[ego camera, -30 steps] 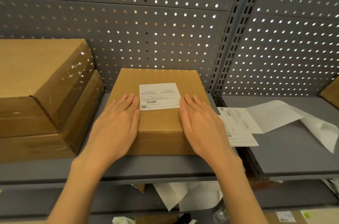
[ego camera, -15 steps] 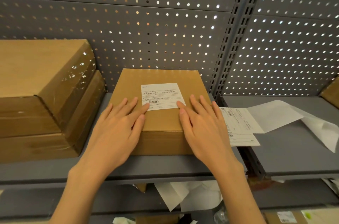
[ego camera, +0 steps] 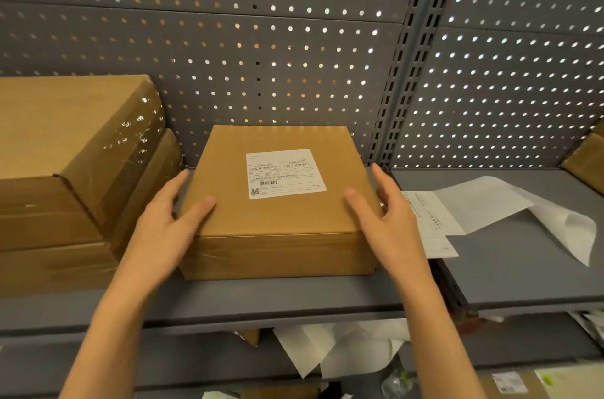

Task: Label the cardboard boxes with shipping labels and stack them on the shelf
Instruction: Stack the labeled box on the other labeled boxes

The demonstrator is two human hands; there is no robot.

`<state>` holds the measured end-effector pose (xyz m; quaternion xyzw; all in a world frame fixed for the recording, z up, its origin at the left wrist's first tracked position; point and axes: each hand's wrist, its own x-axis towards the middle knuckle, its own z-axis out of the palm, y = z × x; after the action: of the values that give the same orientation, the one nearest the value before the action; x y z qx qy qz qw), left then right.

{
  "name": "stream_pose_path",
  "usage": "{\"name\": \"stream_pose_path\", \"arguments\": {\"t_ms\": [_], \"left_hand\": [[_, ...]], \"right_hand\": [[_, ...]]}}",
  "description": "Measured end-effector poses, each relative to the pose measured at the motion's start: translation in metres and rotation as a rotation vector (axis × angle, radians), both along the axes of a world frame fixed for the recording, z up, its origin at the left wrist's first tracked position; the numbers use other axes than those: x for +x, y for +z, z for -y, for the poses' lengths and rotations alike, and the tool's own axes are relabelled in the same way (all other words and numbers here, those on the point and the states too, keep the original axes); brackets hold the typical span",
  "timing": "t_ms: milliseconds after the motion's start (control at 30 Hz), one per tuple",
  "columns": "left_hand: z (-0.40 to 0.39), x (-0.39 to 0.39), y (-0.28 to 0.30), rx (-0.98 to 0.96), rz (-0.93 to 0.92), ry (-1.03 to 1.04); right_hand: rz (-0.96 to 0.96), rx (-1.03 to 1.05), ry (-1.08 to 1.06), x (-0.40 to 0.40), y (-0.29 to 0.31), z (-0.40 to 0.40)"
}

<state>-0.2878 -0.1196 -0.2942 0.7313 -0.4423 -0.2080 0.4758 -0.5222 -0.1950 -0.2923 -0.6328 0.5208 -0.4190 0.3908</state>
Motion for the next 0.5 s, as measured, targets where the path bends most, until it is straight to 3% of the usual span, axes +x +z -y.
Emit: {"name": "stream_pose_path", "arguments": {"t_ms": [100,167,500], "left_hand": [[0.002,0.0,-0.006,0.005,-0.465,0.005],[0.002,0.001,-0.012,0.018,-0.606,-0.022],[0.0,-0.005,-0.014,-0.061,-0.673,-0.031]], "right_hand": [[0.284,0.25,-0.016,-0.003,-0.009,0.002],[0.364,0.339,-0.014,-0.004,-0.016,0.003],[0.421,0.353,0.023,-0.003,-0.027,0.001]]}}
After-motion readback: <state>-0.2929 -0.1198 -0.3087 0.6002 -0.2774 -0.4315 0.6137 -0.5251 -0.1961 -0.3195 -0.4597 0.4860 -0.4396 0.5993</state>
